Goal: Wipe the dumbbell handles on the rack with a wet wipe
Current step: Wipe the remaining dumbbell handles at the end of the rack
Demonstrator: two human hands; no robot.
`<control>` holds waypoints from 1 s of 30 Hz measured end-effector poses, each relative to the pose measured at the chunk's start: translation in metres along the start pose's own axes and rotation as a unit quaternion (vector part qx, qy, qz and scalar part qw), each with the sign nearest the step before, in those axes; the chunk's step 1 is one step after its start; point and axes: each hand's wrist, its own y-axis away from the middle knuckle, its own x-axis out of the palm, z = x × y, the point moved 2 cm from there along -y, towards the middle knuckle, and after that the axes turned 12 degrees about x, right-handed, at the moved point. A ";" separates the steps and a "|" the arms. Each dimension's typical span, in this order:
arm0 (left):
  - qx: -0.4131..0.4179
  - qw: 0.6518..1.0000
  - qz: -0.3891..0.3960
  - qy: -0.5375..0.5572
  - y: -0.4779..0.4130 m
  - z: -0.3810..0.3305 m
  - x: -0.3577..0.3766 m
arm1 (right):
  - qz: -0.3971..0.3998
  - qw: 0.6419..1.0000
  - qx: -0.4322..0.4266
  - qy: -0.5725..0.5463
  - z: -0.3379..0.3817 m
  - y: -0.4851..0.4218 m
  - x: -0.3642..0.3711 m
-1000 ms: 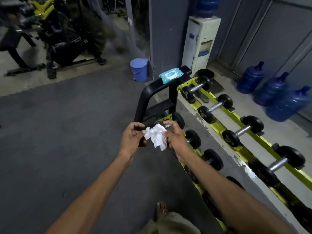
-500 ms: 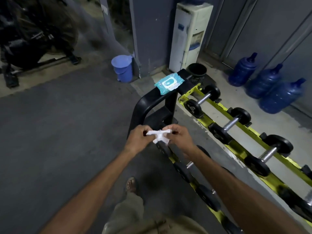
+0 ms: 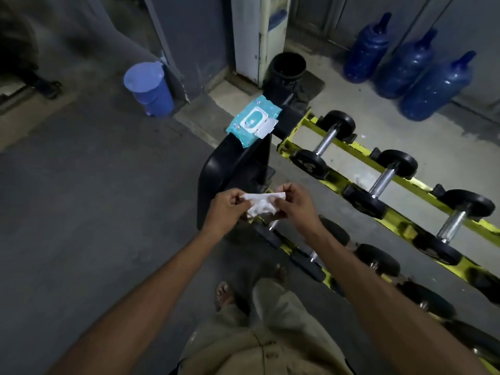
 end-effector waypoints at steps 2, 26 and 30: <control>-0.044 0.998 -0.010 0.048 -0.014 0.000 0.008 | -0.027 0.999 0.013 0.018 -0.006 -0.018 -0.009; -0.078 0.980 0.177 -0.038 -0.105 0.179 0.133 | -0.048 0.990 0.129 0.031 -0.225 -0.183 -0.014; 0.055 0.912 0.314 -0.257 -0.105 0.219 0.136 | -0.160 0.950 0.009 0.268 -0.235 -0.214 -0.031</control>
